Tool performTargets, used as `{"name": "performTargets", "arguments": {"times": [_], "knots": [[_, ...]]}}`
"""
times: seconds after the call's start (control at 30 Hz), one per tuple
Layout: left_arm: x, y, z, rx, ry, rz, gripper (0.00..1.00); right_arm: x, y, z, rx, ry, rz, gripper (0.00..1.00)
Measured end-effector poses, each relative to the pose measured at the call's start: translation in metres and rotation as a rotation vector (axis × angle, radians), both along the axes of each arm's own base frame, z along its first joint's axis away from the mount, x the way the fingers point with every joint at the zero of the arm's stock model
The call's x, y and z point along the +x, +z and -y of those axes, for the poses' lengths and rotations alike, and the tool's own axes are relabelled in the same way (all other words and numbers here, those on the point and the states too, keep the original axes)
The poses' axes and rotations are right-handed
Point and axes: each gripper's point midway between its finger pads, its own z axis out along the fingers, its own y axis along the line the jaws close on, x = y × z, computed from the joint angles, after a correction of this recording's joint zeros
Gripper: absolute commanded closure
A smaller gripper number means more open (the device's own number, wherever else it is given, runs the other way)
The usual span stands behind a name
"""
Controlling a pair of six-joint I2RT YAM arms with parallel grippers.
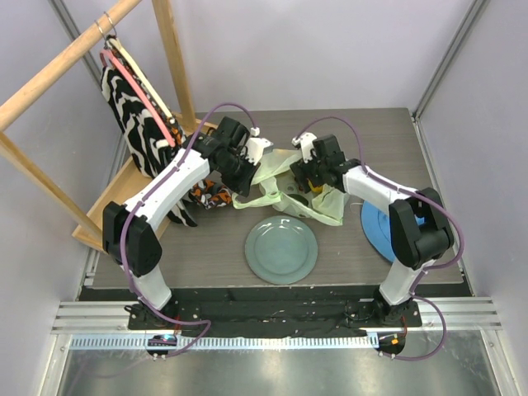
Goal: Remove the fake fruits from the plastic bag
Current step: Take out the fake fruit from the plastic bag.
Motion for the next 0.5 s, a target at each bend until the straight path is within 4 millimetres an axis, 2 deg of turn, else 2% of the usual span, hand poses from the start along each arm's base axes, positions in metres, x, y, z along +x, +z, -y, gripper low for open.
{"name": "performTargets", "arguments": {"times": [0.27, 0.4, 0.43, 0.47, 0.5], "knots": [[0.000, 0.000, 0.000, -0.001, -0.001, 0.000, 1.00, 0.001, -0.019, 0.035, -0.101, -0.038, -0.008, 0.19], [0.001, 0.000, 0.001, -0.003, -0.001, 0.003, 1.00, 0.007, -0.033, 0.044, -0.131, -0.032, -0.023, 0.44], [0.001, 0.000, 0.001, -0.003, -0.001, 0.003, 1.00, 0.007, -0.038, 0.045, -0.136, -0.026, -0.032, 0.55], [0.001, 0.000, 0.001, -0.003, -0.001, 0.004, 1.00, 0.006, -0.041, 0.045, -0.135, -0.016, -0.041, 0.61], [0.001, 0.000, 0.001, -0.003, -0.001, 0.003, 1.00, 0.006, -0.041, 0.044, -0.131, -0.006, -0.042, 0.72]]}}
